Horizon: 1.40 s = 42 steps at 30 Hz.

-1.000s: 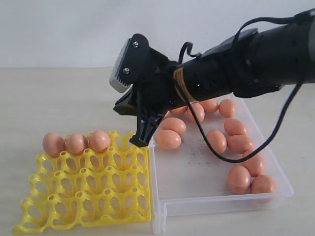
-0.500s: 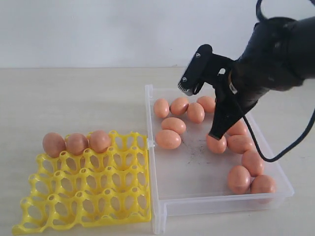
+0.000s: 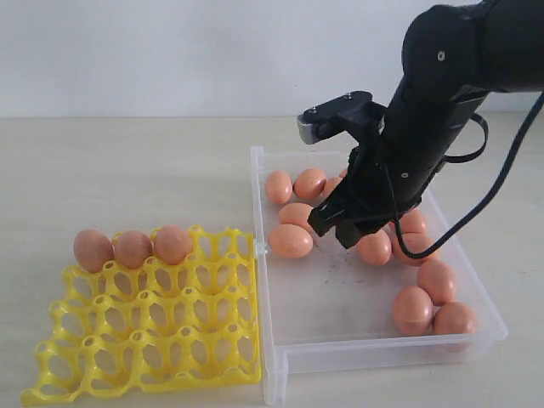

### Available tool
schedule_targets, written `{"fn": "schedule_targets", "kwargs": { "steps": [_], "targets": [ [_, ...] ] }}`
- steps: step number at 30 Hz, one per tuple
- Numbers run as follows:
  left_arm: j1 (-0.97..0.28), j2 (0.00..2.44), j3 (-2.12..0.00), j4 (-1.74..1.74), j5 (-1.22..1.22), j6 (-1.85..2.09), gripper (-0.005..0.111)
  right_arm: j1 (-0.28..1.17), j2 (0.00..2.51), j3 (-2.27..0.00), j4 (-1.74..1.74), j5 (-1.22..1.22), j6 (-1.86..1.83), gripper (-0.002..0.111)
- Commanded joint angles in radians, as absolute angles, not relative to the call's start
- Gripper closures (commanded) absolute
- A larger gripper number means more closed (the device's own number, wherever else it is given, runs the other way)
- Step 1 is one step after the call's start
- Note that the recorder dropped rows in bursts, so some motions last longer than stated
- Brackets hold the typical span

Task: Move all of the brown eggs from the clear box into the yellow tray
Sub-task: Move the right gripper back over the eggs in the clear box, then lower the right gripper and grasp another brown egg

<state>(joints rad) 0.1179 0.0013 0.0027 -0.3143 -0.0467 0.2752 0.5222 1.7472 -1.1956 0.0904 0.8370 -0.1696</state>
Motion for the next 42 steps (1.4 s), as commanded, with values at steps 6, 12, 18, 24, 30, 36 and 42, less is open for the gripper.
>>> {"fn": "schedule_targets", "kwargs": {
  "steps": [6, 12, 18, 24, 30, 36, 42],
  "targets": [
    [0.119, 0.000, 0.000, -0.319, -0.052, 0.279, 0.103, 0.434, 1.899, -1.249, 0.089, 0.852, -0.087, 0.064],
    [0.119, 0.000, 0.000, -0.319, -0.052, 0.279, 0.103, 0.429, 1.943, -1.321, 0.067, 0.842, -0.087, 0.064],
    [0.119, 0.000, 0.000, -0.319, -0.052, 0.279, 0.103, 0.429, 2.009, -1.405, 0.070, 0.859, -0.071, 0.064],
    [0.119, 0.000, 0.000, -0.319, -0.052, 0.279, 0.103, 0.429, 2.085, -1.448, 0.066, 0.979, -0.073, 0.064],
    [0.119, 0.000, 0.000, -0.319, -0.052, 0.279, 0.103, 0.429, 2.096, -1.448, 0.055, 0.969, -0.088, 0.068],
    [0.119, 0.000, 0.000, -0.319, -0.052, 0.279, 0.103, 0.429, 2.094, -1.448, 0.061, 0.931, -0.134, 0.109],
    [0.119, 0.000, 0.000, -0.319, -0.052, 0.279, 0.103, 0.429, 2.043, -1.345, 0.136, 0.556, -0.113, 0.109]
  ]
}}
